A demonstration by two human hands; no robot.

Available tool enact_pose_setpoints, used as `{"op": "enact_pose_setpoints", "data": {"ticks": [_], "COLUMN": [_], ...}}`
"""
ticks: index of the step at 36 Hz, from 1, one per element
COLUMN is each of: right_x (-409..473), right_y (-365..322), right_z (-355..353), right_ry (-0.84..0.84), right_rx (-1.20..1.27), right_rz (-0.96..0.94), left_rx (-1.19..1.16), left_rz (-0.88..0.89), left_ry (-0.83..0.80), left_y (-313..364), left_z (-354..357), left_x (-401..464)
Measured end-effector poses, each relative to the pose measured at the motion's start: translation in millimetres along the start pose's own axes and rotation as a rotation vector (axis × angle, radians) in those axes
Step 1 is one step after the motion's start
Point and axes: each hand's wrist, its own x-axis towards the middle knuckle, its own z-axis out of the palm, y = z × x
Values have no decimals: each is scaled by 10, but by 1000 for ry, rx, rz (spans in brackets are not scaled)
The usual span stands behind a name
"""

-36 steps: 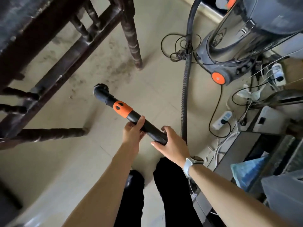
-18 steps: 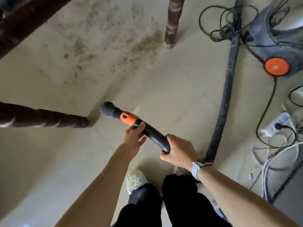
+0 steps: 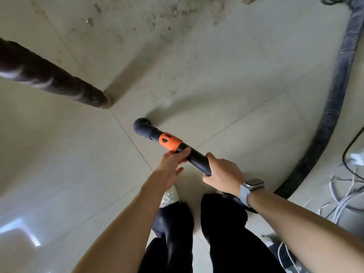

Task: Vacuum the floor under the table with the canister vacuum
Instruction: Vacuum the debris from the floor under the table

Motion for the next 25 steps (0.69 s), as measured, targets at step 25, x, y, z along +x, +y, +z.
{"op": "enact_pose_setpoints", "data": {"ticks": [25], "right_x": [1779], "right_y": [-361], "right_z": [-517], "right_ry": [11], "right_rx": [386], "right_rz": [-208], "left_rx": [59], "left_rz": [591], "left_ry": [324], "left_y": [1073], "left_z": [-191], "left_x": [916]}}
